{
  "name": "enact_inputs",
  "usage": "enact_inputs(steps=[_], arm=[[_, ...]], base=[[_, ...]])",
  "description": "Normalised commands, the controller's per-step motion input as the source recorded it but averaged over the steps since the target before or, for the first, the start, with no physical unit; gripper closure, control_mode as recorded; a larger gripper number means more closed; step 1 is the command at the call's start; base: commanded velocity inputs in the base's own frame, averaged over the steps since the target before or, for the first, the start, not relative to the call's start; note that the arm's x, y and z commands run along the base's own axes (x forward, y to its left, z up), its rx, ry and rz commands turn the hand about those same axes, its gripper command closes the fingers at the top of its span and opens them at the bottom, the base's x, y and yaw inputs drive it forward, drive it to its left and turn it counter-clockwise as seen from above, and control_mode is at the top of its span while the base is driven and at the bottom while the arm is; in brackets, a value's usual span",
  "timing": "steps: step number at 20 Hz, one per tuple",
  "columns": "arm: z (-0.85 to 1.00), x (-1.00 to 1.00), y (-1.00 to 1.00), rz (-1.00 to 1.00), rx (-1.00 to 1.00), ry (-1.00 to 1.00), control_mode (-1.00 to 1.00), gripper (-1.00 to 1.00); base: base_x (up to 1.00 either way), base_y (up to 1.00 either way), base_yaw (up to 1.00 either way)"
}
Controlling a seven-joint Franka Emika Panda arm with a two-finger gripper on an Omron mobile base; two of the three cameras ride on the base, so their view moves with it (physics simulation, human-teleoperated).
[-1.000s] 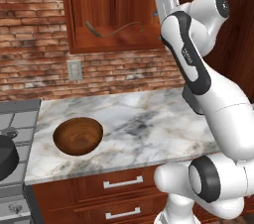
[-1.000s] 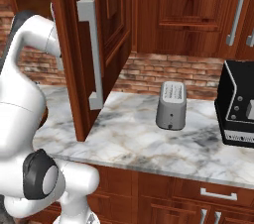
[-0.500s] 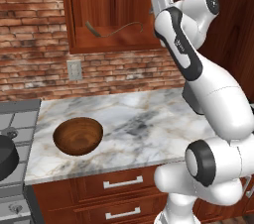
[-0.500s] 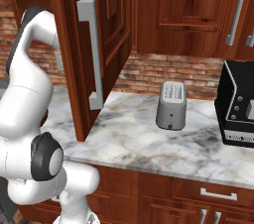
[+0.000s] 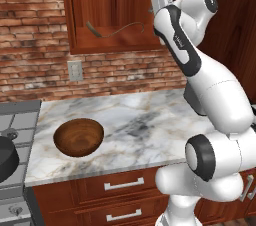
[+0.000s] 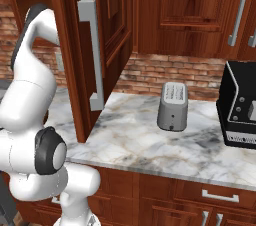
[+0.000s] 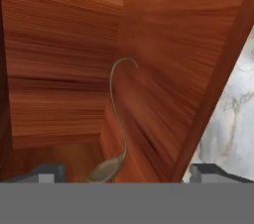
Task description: Open the cabinet and move the ladle to the pot. Then close the cabinet.
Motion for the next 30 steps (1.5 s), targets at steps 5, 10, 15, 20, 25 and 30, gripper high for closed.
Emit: enact_inputs(steps=[5, 10, 15, 20, 25, 30], arm=[[-0.03, 0.23, 0.00, 0.00, 0.00, 0.00, -1.00, -1.00], [-0.14, 0.27, 0.00, 0.00, 0.00, 0.00, -1.00, -1.00], [-0.17, 0.24, 0.00, 0.00, 0.00, 0.00, -1.00, -1.00], [-0.12, 0.29, 0.00, 0.00, 0.00, 0.00, -1.00, -1.00], [-0.10, 0.32, 0.00, 0.00, 0.00, 0.00, -1.00, -1.00], [-0.05, 0.31, 0.00, 0.00, 0.00, 0.00, -1.00, -1.00]], base=[[0.00, 0.00, 0.00], [0.00, 0.00, 0.00], [0.00, 0.00, 0.00], [0.00, 0.00, 0.00], [0.00, 0.00, 0.00], [0.00, 0.00, 0.00]])
